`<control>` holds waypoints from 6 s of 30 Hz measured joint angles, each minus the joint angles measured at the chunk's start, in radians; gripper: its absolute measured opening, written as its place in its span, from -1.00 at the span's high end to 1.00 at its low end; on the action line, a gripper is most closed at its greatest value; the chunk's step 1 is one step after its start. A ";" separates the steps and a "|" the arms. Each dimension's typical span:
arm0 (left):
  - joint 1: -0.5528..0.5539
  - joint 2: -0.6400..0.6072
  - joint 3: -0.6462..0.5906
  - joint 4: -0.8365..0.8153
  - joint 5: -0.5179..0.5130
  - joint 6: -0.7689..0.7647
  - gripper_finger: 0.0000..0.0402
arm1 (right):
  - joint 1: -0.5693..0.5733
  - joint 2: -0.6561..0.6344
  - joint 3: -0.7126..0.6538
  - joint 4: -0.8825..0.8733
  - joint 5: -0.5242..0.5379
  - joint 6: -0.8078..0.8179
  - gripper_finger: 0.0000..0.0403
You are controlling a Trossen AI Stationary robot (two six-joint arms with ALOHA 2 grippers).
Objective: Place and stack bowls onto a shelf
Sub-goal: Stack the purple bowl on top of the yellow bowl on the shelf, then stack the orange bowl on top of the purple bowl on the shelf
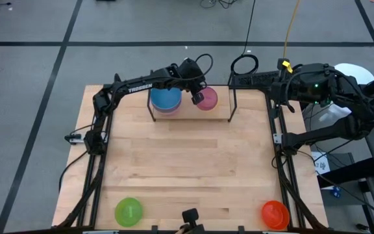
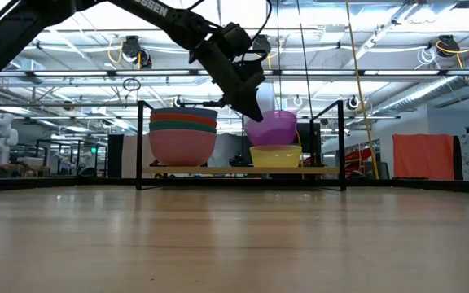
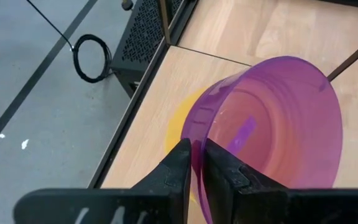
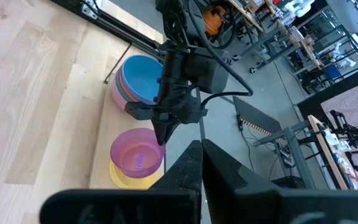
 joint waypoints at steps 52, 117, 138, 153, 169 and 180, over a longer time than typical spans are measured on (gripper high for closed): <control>-0.014 0.012 0.003 0.010 -0.015 -0.042 0.79 | 0.000 0.000 0.000 -0.007 0.002 0.004 1.00; -0.501 -0.378 0.005 -0.905 -0.160 -0.262 0.79 | 0.842 -0.007 -0.975 0.335 -0.694 1.498 0.53; -0.502 -0.378 0.005 -0.889 -0.160 -0.302 0.79 | 1.153 0.279 -0.975 0.399 -0.551 1.607 0.53; -0.526 -0.378 0.005 -0.889 -0.159 -0.323 0.79 | 1.168 0.385 -0.975 0.445 -0.554 1.583 0.83; -0.539 -0.378 0.005 -0.894 -0.176 -0.322 0.79 | 1.040 0.269 -0.962 0.309 -0.528 1.644 1.00; -0.537 -0.378 0.005 -0.899 -0.268 -0.264 0.79 | 0.786 0.135 -0.786 -0.195 -0.429 1.520 1.00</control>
